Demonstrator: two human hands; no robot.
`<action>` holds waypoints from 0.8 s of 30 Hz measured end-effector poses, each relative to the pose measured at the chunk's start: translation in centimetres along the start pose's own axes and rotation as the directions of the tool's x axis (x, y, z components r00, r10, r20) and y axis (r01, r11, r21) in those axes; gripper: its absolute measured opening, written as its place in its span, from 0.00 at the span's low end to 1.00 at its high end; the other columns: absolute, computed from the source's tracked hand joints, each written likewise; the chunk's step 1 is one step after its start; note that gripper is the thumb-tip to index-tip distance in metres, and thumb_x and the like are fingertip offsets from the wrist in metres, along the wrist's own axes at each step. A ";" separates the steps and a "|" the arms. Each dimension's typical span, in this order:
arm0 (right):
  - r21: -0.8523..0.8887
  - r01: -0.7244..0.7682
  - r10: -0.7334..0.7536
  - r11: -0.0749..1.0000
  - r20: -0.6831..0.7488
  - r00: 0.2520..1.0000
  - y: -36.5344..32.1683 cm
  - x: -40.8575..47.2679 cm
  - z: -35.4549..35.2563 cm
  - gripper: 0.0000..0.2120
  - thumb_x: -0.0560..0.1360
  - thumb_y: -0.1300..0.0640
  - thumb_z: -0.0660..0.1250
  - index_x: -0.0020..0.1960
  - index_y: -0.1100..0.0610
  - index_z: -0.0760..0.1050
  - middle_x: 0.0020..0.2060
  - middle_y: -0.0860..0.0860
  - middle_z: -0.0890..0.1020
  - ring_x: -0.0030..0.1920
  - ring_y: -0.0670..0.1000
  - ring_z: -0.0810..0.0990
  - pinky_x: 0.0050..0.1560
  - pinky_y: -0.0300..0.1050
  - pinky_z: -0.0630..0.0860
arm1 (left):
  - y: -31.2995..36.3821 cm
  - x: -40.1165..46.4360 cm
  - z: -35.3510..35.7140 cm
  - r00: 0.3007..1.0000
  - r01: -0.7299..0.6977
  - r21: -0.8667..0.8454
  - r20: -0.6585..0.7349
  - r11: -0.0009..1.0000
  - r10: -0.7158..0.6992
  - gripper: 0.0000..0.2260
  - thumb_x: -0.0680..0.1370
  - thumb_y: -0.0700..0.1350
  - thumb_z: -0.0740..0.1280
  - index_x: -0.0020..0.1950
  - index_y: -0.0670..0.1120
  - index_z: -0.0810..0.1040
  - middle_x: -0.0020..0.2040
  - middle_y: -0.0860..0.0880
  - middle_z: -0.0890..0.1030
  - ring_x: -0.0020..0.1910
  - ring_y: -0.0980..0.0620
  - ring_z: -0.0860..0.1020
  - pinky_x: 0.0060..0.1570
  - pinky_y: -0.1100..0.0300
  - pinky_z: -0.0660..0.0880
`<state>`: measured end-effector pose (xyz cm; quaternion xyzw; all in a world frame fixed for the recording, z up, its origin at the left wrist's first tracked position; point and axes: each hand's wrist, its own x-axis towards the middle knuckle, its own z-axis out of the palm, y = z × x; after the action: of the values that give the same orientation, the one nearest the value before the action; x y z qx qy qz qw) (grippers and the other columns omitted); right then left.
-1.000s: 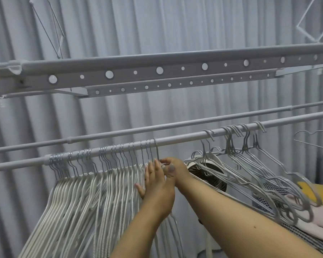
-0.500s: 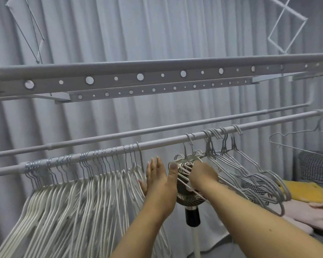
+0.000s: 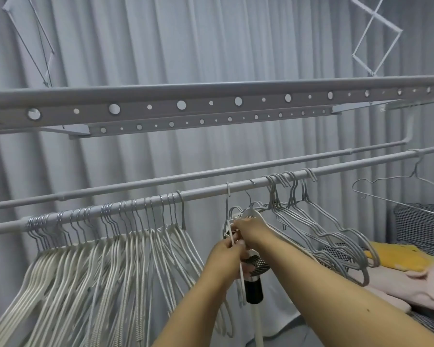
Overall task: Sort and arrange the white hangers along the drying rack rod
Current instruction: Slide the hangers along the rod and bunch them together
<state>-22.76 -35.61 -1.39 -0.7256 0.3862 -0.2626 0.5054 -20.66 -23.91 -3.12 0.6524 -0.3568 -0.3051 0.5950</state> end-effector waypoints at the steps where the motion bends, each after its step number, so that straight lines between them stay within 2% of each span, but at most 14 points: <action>1: 0.003 0.003 -0.003 1.000 0.012 1.000 0.0 -0.4 -0.1 0.18 0.82 0.51 0.53 0.53 0.61 0.78 0.32 0.52 0.78 0.31 0.50 0.75 0.34 0.42 0.69 | 0.0 0.0 0.0 1.000 0.013 -0.015 -0.006 1.000 -0.013 0.06 0.82 0.41 0.60 0.53 0.43 0.76 0.43 0.43 0.80 0.30 0.50 0.79 0.27 0.61 0.77; 5: 0.050 0.055 -0.057 0.997 0.040 0.998 0.5 -0.9 -0.3 0.20 0.83 0.50 0.52 0.58 0.62 0.76 0.33 0.53 0.77 0.31 0.49 0.74 0.33 0.40 0.69 | 0.0 0.4 -0.2 0.996 0.039 -0.024 -0.077 0.999 -0.040 0.08 0.81 0.41 0.62 0.51 0.37 0.77 0.33 0.44 0.77 0.25 0.51 0.74 0.29 0.59 0.75; 8: 0.079 0.071 -0.074 0.994 0.044 0.996 0.9 -0.4 0.0 0.20 0.82 0.50 0.52 0.58 0.62 0.77 0.34 0.53 0.79 0.34 0.50 0.75 0.43 0.44 0.71 | 0.3 0.4 -0.4 0.992 0.036 -0.045 -0.120 0.998 -0.041 0.10 0.80 0.39 0.62 0.41 0.38 0.76 0.26 0.47 0.76 0.20 0.53 0.73 0.25 0.62 0.72; 10: 0.096 0.079 -0.083 0.992 0.034 0.996 0.9 -0.4 0.0 0.19 0.82 0.52 0.53 0.58 0.62 0.77 0.38 0.55 0.81 0.35 0.51 0.76 0.42 0.44 0.70 | 0.7 0.5 -0.4 0.991 0.020 -0.076 -0.133 0.997 -0.030 0.12 0.80 0.39 0.62 0.36 0.39 0.75 0.21 0.48 0.74 0.18 0.53 0.71 0.24 0.63 0.69; 12: 0.102 0.090 -0.093 0.991 0.021 0.995 1.0 -0.2 0.0 0.18 0.82 0.53 0.52 0.55 0.61 0.77 0.43 0.57 0.82 0.37 0.52 0.76 0.38 0.41 0.69 | 1.0 0.5 -0.3 0.990 0.007 -0.105 -0.140 0.994 -0.022 0.13 0.80 0.39 0.62 0.36 0.39 0.76 0.21 0.47 0.74 0.17 0.53 0.70 0.24 0.64 0.68; 13: 0.102 0.092 -0.094 0.991 0.017 0.995 1.0 0.0 0.1 0.17 0.82 0.53 0.52 0.51 0.61 0.78 0.41 0.56 0.82 0.36 0.53 0.76 0.37 0.41 0.69 | 1.3 0.6 -0.2 0.989 0.001 -0.119 -0.144 0.993 -0.018 0.14 0.80 0.40 0.61 0.36 0.39 0.77 0.22 0.46 0.74 0.17 0.53 0.70 0.23 0.65 0.68; 15: 0.143 0.076 -0.080 0.987 0.018 0.997 0.9 0.3 0.6 0.20 0.82 0.53 0.53 0.37 0.60 0.74 0.26 0.53 0.77 0.30 0.54 0.73 0.37 0.43 0.68 | 1.7 0.8 -0.1 0.986 -0.011 -0.129 -0.164 0.992 -0.010 0.13 0.80 0.39 0.60 0.39 0.37 0.79 0.26 0.44 0.74 0.19 0.52 0.71 0.23 0.66 0.68; 17: 0.232 0.049 -0.060 0.971 0.040 0.997 1.3 1.0 0.9 0.22 0.80 0.52 0.54 0.30 0.59 0.70 0.17 0.51 0.72 0.26 0.53 0.69 0.37 0.45 0.66 | 2.2 1.2 -0.2 0.984 -0.025 -0.140 -0.177 0.990 -0.001 0.12 0.79 0.38 0.59 0.43 0.33 0.80 0.30 0.41 0.73 0.24 0.49 0.71 0.27 0.63 0.69; 18: 0.260 0.052 -0.064 0.964 0.037 0.997 1.5 1.0 0.9 0.22 0.80 0.52 0.54 0.30 0.58 0.70 0.16 0.51 0.72 0.26 0.53 0.69 0.35 0.44 0.65 | 2.4 1.4 -0.2 0.983 -0.031 -0.148 -0.182 0.988 0.004 0.12 0.79 0.37 0.58 0.44 0.34 0.79 0.30 0.41 0.73 0.24 0.48 0.70 0.29 0.61 0.69; 21: 0.257 0.051 -0.055 0.965 0.011 0.998 1.6 0.9 0.5 0.21 0.80 0.52 0.54 0.32 0.58 0.71 0.17 0.49 0.74 0.26 0.51 0.72 0.32 0.42 0.67 | 2.8 1.8 -0.4 0.976 -0.033 -0.146 -0.217 0.989 0.001 0.11 0.79 0.37 0.58 0.39 0.38 0.75 0.25 0.44 0.70 0.19 0.52 0.66 0.29 0.62 0.66; 24: 0.259 0.073 -0.077 0.963 0.004 0.997 1.9 1.3 0.3 0.22 0.81 0.50 0.52 0.35 0.58 0.74 0.22 0.50 0.77 0.29 0.51 0.73 0.37 0.45 0.69 | 2.9 2.1 -0.6 0.971 -0.021 -0.143 -0.237 0.989 -0.014 0.13 0.79 0.38 0.60 0.34 0.39 0.74 0.20 0.48 0.69 0.19 0.51 0.66 0.30 0.60 0.66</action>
<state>-22.42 -36.90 -3.32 -0.6695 0.3173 -0.3247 0.5880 -19.34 -25.42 -0.09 0.6387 -0.2611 -0.2487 0.6797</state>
